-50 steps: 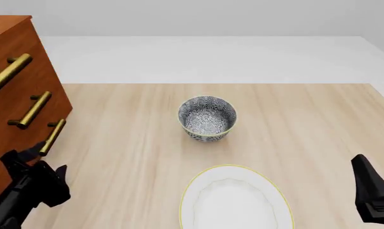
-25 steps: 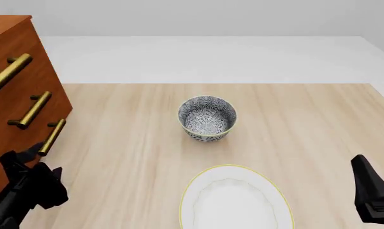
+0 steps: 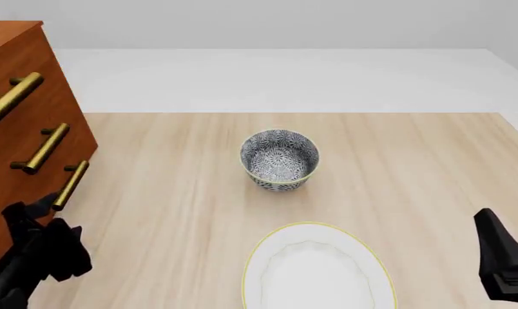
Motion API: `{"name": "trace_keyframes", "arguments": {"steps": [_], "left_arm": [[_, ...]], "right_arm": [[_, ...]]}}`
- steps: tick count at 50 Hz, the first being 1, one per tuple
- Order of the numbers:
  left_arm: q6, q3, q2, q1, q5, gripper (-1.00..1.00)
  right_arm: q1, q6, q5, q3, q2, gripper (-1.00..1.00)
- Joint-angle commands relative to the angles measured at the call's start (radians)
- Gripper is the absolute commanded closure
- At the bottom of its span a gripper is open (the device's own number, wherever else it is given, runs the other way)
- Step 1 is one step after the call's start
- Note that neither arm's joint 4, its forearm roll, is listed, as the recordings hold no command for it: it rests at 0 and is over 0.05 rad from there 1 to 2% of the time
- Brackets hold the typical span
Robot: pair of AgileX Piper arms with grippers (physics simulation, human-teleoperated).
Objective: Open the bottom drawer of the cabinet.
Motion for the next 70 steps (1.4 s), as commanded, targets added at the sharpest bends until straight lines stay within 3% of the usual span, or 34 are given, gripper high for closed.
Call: {"name": "trace_keyframes", "arguments": {"steps": [1, 27, 47, 70], "left_arm": [[0.025, -0.035, 0.043, 0.013, 0.000, -1.00], [0.070, -0.152, 0.181, 0.035, 0.000, -1.00], [0.104, -0.215, 0.259, 0.056, 0.000, -1.00], [0.134, -0.267, 0.313, 0.078, 0.000, -1.00]], "right_arm": [[-0.001, 0.002, 0.007, -0.007, 0.000, -1.00], [-0.002, 0.005, 0.058, -0.068, 0.012, -1.00], [-0.002, 0.008, -0.025, 0.008, 0.021, -1.00], [-0.001, 0.007, 0.005, -0.025, 0.024, -1.00]]}}
